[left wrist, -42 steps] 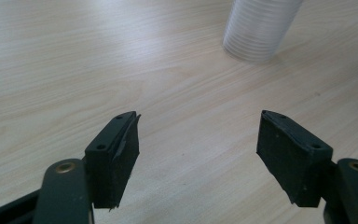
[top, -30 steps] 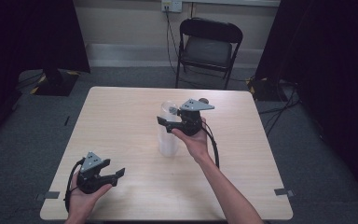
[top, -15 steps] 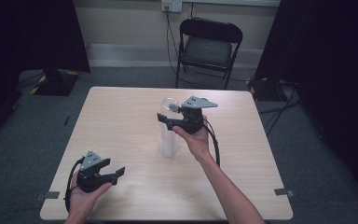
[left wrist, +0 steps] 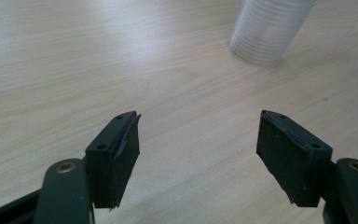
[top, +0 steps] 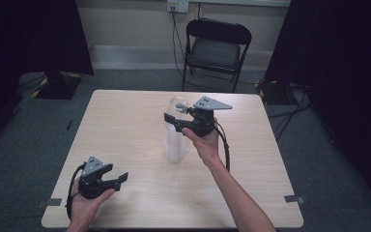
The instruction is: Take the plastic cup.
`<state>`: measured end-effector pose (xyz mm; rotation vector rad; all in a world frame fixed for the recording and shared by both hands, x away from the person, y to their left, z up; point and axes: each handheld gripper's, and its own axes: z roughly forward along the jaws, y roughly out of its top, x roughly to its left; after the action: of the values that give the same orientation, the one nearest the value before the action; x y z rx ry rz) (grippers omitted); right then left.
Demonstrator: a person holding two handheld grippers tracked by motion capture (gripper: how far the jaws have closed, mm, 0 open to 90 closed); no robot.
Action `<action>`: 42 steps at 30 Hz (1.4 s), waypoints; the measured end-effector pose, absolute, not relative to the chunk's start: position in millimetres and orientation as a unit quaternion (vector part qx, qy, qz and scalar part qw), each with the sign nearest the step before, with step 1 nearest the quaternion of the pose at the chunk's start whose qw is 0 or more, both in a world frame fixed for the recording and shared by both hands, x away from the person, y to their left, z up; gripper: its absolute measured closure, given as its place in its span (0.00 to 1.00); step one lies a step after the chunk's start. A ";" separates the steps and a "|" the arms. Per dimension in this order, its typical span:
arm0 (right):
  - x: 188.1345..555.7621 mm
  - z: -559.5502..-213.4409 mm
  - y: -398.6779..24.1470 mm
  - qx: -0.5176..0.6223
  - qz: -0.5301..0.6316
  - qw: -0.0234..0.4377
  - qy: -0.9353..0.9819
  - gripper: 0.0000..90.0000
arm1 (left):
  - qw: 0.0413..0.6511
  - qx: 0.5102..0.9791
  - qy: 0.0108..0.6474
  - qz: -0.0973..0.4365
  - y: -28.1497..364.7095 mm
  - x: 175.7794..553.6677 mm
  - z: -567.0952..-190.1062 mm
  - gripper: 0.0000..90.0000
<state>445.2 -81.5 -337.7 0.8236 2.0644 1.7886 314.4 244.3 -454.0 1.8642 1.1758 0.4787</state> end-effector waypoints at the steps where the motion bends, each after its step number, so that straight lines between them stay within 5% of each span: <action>1: 444.6 -336.0 -82.1 0.285 0.622 0.144 0.715 0.43 | 0.430 0.747 0.470 0.192 244.3 314.0 -453.9 0.33; 42: 405.2 -324.4 -144.5 0.338 0.661 0.087 0.664 0.45 | 0.479 0.743 0.423 0.199 223.7 309.2 -441.6 0.37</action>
<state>405.2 -144.5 -324.4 1.0080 1.9794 1.9689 309.2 223.7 -441.6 1.8138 1.0333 0.4863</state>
